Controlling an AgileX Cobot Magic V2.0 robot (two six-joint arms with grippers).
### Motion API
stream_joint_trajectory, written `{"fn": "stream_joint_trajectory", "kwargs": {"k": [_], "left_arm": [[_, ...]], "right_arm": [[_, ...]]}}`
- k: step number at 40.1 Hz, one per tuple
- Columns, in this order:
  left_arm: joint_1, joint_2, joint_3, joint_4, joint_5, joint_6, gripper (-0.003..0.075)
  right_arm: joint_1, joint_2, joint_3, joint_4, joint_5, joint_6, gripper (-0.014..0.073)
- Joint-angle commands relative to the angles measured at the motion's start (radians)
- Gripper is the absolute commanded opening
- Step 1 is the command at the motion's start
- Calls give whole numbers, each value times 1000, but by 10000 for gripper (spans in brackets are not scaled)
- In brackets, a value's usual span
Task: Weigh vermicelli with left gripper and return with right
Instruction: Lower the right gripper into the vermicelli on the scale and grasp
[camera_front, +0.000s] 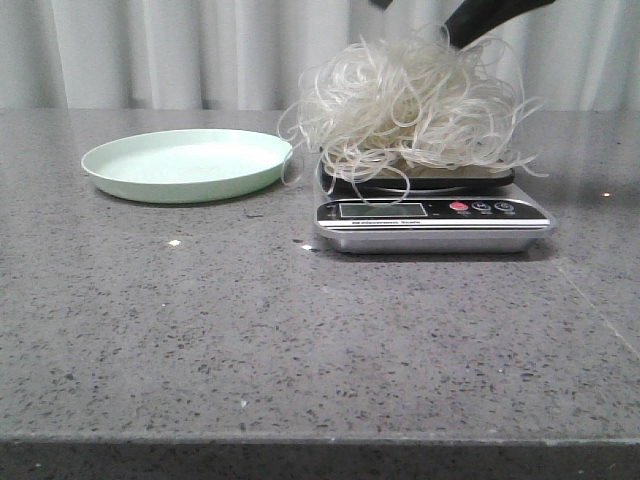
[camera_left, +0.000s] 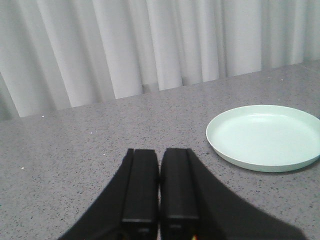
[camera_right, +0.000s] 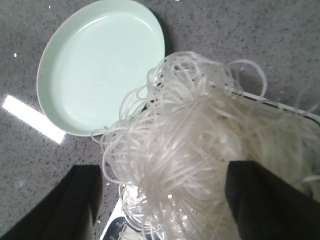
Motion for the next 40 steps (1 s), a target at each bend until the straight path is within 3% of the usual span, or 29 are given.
{"fn": "stream_joint_trajectory", "kwargs": {"k": [1,14,21,26,32,40], "left_arm": [[3,5,-28,-16,-80,-11,136],[3,5,-28,-16,-80,-11,136],[3,5,-28,-16,-80,-11,136],[3,5,-28,-16,-80,-11,136],[3,5,-28,-16,-80,-11,136],[3,5,-28,-16,-80,-11,136]], "right_arm": [[19,-4,-37,28,-44,-33,603],[24,108,-37,-102,-11,-33,602],[24,117,-37,-108,-3,-33,596],[24,117,-38,-108,4,-33,467],[24,117,-38,-108,24,-33,136],[24,97,-47,-108,27,-33,152]]}}
